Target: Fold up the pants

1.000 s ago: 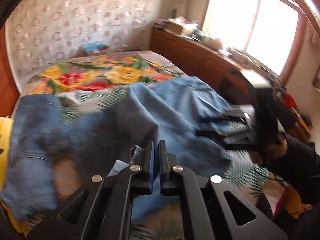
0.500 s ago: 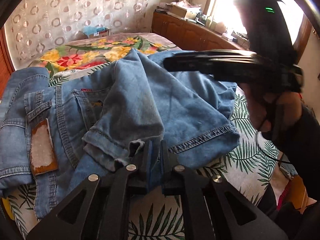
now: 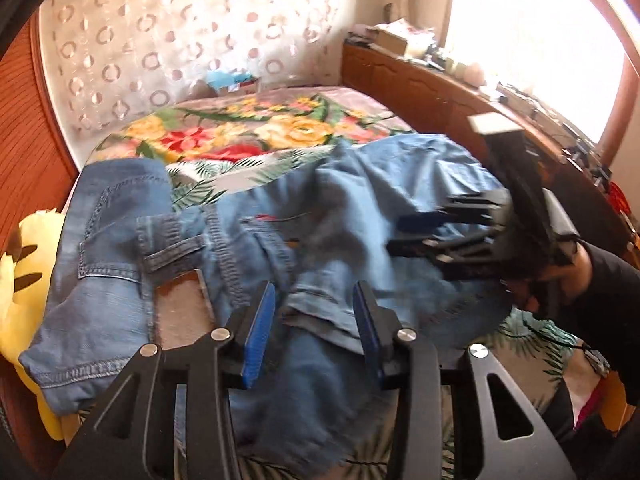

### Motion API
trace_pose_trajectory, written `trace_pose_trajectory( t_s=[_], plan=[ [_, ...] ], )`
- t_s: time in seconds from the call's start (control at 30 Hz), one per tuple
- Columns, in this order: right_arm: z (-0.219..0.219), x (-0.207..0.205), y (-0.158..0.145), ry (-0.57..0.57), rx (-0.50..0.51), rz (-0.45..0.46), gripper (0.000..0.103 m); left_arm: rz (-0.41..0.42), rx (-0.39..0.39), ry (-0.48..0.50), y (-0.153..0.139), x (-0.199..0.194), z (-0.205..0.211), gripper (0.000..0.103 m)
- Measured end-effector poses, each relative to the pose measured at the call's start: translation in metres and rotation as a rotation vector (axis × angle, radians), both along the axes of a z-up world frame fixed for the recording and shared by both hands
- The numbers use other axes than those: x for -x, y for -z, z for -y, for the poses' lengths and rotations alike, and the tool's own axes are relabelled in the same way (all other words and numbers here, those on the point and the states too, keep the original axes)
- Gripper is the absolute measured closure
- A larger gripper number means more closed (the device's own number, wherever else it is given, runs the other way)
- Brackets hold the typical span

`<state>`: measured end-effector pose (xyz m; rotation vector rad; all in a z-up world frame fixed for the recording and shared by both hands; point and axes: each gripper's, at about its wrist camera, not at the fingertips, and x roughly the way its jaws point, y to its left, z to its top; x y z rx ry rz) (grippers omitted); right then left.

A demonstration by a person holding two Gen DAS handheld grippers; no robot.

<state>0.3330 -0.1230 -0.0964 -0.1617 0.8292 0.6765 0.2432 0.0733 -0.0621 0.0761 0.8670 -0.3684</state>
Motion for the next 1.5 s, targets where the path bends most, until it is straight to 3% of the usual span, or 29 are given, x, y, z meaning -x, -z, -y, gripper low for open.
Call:
trace_pose_trajectory(
  t_s=[0.17, 0.33, 0.5, 0.63, 0.87, 1.0, 1.2, 1.37, 1.5],
  plan=[
    [-0.002, 0.005, -0.002, 0.002, -0.002, 0.005, 0.061, -0.106, 0.062, -0.036, 0.023, -0.021, -0.008, 0.062],
    [-0.003, 0.011, -0.008, 0.001, -0.006, 0.020, 0.061, -0.134, 0.084, -0.023, 0.036, -0.018, 0.003, 0.065],
    [0.009, 0.026, -0.011, 0.001, -0.010, 0.046, 0.061, -0.061, 0.072, 0.027, 0.025, -0.005, 0.013, 0.084],
    [0.020, 0.030, -0.012, 0.017, -0.025, 0.052, 0.061, 0.015, 0.092, 0.009, -0.002, -0.003, 0.003, 0.086],
    [0.033, 0.037, -0.011, 0.043, -0.036, 0.047, 0.061, 0.134, 0.060, -0.131, -0.048, -0.025, -0.055, 0.086],
    [0.032, 0.038, -0.010, 0.052, -0.038, 0.039, 0.061, 0.141, -0.010, -0.180, -0.050, -0.050, -0.079, 0.086],
    [0.035, 0.042, -0.013, 0.064, -0.049, 0.039, 0.061, 0.088, -0.039, -0.214, -0.030, -0.084, -0.101, 0.086],
    [0.047, 0.050, -0.015, 0.077, -0.047, 0.049, 0.061, 0.039, -0.067, -0.221, -0.014, -0.087, -0.103, 0.078],
    [0.065, 0.060, -0.019, 0.104, -0.068, 0.055, 0.061, 0.041, -0.030, -0.190, -0.018, -0.067, -0.103, 0.059]
  ],
)
